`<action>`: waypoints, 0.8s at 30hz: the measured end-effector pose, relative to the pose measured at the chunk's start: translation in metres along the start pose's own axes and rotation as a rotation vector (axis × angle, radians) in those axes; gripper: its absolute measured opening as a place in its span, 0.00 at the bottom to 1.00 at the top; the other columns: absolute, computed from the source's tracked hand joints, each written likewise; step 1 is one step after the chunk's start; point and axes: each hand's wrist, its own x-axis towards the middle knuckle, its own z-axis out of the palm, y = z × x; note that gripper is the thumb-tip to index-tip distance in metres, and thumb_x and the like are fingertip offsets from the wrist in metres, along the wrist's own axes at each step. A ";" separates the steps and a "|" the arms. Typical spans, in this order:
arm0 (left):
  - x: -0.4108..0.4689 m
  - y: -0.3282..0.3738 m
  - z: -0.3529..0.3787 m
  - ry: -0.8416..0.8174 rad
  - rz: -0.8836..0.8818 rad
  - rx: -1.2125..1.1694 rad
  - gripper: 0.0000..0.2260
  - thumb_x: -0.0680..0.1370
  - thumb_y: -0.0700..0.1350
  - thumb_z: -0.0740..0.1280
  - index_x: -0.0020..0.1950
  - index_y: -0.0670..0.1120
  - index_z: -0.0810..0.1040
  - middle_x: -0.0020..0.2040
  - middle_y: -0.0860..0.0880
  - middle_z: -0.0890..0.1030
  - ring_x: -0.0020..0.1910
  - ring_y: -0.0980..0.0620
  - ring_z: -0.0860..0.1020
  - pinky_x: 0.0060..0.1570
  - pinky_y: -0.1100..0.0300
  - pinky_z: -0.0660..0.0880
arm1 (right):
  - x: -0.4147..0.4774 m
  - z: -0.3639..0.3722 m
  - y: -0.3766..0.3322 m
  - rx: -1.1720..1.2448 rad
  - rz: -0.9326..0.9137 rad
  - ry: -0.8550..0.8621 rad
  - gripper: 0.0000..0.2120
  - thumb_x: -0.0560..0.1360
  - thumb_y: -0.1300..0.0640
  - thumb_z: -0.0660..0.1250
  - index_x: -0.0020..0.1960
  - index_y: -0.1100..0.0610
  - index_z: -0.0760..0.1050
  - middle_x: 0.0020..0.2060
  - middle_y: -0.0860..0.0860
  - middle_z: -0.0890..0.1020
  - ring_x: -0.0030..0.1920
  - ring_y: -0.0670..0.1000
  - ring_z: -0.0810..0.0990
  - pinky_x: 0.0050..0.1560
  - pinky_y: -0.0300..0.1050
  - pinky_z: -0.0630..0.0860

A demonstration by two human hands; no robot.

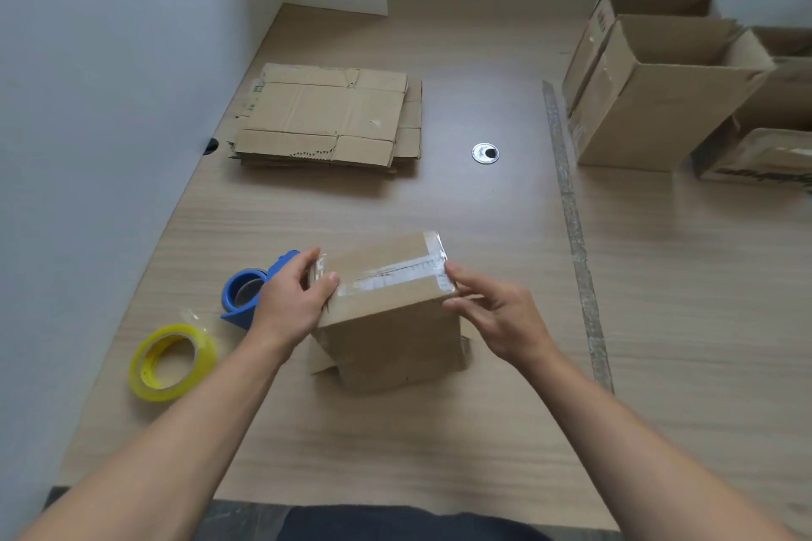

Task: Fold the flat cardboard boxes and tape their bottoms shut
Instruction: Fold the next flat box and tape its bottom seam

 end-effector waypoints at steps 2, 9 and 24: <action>-0.004 0.001 0.006 0.018 0.045 0.039 0.25 0.78 0.48 0.71 0.74 0.48 0.71 0.69 0.54 0.75 0.67 0.55 0.72 0.65 0.61 0.66 | -0.007 0.003 0.008 0.035 0.097 0.009 0.23 0.73 0.60 0.76 0.59 0.38 0.76 0.56 0.41 0.83 0.51 0.36 0.82 0.50 0.29 0.76; -0.018 -0.007 0.022 -0.046 0.155 0.219 0.27 0.81 0.47 0.66 0.78 0.43 0.62 0.78 0.47 0.64 0.78 0.52 0.60 0.73 0.62 0.54 | -0.022 0.025 0.030 0.132 0.268 -0.084 0.28 0.78 0.56 0.70 0.73 0.39 0.66 0.61 0.38 0.72 0.57 0.47 0.78 0.59 0.51 0.79; -0.030 -0.028 0.023 -0.040 0.033 0.022 0.27 0.81 0.52 0.66 0.79 0.51 0.62 0.73 0.52 0.71 0.71 0.53 0.70 0.72 0.53 0.66 | 0.055 0.026 0.011 0.041 0.395 -0.179 0.06 0.79 0.51 0.67 0.54 0.51 0.79 0.47 0.49 0.80 0.49 0.49 0.78 0.48 0.44 0.73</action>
